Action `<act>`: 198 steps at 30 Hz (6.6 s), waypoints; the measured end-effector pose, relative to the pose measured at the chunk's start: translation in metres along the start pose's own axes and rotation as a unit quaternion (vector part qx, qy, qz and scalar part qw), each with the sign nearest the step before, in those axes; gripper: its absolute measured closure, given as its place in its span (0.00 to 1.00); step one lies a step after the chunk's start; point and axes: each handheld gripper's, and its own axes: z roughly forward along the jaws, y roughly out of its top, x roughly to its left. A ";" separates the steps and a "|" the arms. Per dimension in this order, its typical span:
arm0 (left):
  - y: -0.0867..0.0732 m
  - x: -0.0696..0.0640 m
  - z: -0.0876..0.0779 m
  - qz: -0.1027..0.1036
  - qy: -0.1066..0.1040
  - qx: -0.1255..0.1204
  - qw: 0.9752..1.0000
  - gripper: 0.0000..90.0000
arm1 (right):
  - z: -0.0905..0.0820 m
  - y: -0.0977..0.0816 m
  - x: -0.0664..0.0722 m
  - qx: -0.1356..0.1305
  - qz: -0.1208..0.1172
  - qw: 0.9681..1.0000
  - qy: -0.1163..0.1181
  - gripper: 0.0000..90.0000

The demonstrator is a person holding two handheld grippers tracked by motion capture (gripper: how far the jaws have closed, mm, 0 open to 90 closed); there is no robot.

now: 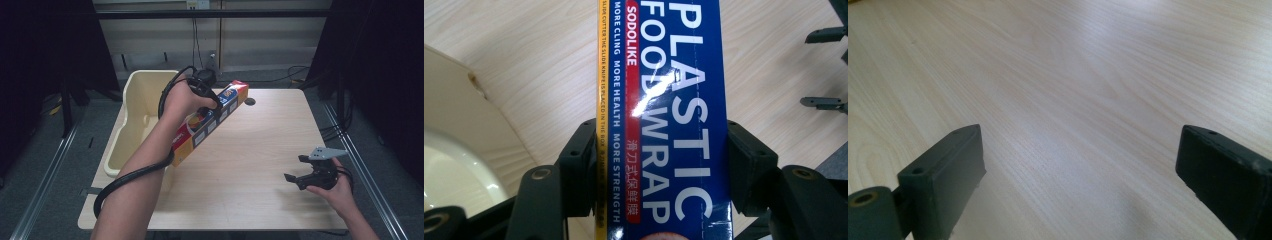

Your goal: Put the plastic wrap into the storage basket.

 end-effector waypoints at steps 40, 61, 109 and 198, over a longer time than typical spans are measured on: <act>-0.035 0.040 -0.072 -0.111 0.030 -0.017 0.993 0.46 | 0.002 0.004 0.004 -0.002 -0.012 1.000 -0.003 0.05; -0.061 0.069 -0.093 -0.188 0.073 -0.033 0.979 0.45 | 0.003 0.004 0.006 0.001 -0.013 1.000 0.000 0.05; -0.085 0.091 -0.084 -0.269 0.113 -0.017 0.956 0.45 | 0.007 0.005 0.010 0.005 -0.024 1.000 0.005 0.06; -0.116 0.107 -0.005 -0.308 0.055 0.037 0.949 0.45 | 0.008 0.007 0.012 -0.001 -0.026 1.000 0.004 0.05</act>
